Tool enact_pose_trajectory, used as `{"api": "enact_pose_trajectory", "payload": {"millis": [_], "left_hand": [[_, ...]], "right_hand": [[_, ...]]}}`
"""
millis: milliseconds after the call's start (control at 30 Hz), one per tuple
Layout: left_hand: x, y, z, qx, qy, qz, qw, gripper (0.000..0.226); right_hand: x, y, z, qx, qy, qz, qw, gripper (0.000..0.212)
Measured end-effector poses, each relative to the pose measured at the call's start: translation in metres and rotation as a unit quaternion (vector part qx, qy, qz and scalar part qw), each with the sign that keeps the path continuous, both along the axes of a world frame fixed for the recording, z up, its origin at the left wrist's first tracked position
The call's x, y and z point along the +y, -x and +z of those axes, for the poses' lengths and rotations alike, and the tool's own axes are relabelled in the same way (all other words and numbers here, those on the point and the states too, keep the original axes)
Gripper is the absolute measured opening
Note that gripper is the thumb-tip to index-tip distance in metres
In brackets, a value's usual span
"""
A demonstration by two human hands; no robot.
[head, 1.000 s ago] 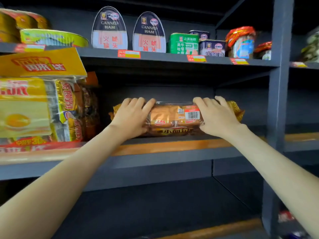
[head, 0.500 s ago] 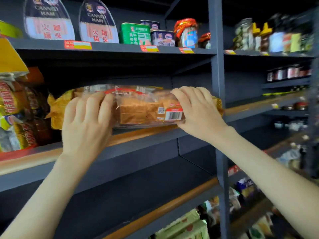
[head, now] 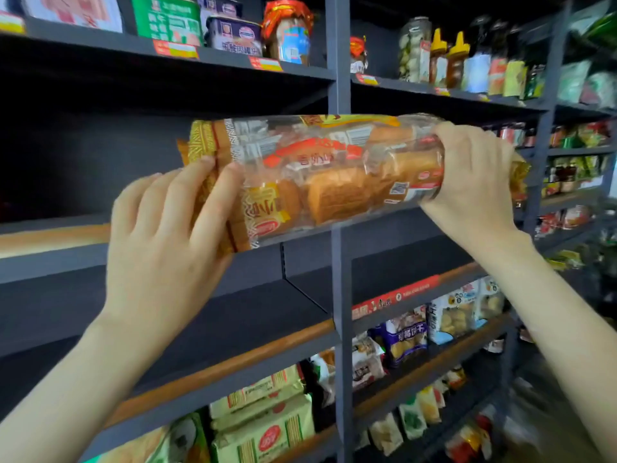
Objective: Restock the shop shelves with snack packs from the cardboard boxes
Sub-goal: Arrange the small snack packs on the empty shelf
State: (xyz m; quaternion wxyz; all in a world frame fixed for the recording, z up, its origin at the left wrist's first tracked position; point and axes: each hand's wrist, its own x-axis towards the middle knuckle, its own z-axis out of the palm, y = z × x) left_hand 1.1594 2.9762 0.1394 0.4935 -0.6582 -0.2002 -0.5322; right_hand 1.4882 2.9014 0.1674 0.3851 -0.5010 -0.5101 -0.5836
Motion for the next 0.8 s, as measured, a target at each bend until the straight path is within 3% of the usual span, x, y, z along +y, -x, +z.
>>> {"api": "enact_pose_trajectory", "payload": {"millis": [333,567,800], "left_hand": [[-0.011,-0.191,-0.038,0.020,0.026,0.012,0.999,0.037],[0.008,-0.246,-0.039,0.022,0.037,0.027,0.999,0.041],[0.026,-0.278,-0.028,0.012,0.039,-0.026,0.999,0.048]], "right_hand": [[-0.048,-0.169,-0.047,0.060,0.058,-0.039,0.996,0.054],[-0.046,-0.223,-0.060,0.087,0.063,-0.091,0.990,0.063],[-0.045,-0.249,-0.049,0.073,0.034,-0.129,0.988,0.069]]}}
